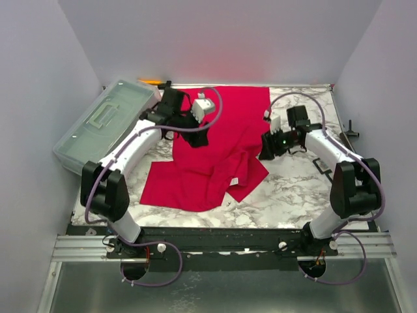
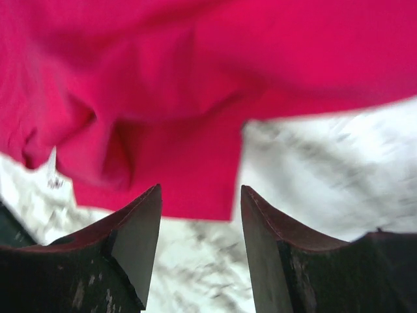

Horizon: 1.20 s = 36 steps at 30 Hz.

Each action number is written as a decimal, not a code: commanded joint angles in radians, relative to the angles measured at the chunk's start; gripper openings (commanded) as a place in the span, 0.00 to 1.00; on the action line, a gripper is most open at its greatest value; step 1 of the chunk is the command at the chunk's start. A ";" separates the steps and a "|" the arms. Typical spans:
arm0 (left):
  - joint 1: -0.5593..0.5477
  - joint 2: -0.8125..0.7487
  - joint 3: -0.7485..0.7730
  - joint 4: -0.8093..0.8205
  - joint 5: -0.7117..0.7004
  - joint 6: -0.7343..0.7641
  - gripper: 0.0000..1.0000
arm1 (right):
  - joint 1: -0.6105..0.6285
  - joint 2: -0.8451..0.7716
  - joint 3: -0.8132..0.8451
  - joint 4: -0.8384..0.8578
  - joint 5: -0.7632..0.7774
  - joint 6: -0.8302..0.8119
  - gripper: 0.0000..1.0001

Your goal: Remove the brooch from the garment

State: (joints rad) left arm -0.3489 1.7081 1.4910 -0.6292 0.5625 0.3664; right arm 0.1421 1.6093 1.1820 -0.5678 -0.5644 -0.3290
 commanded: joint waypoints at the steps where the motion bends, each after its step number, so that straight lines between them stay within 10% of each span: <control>1: -0.206 -0.095 -0.201 -0.019 0.140 0.114 0.61 | 0.000 0.007 -0.134 -0.064 -0.089 0.028 0.55; 13: -0.671 0.034 -0.262 0.057 -0.190 0.229 0.55 | 0.020 0.040 -0.228 0.089 0.053 0.095 0.55; 28: -0.754 0.226 -0.218 0.174 -0.376 0.252 0.54 | 0.033 0.095 -0.270 0.106 0.085 0.056 0.50; 36: -0.775 0.241 -0.208 0.169 -0.329 0.205 0.09 | 0.031 0.095 -0.251 0.055 0.093 0.018 0.01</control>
State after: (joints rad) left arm -1.1103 1.9179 1.2716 -0.4522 0.2184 0.5995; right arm 0.1658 1.6951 0.9379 -0.4671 -0.5098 -0.2806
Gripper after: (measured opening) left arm 0.221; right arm 0.049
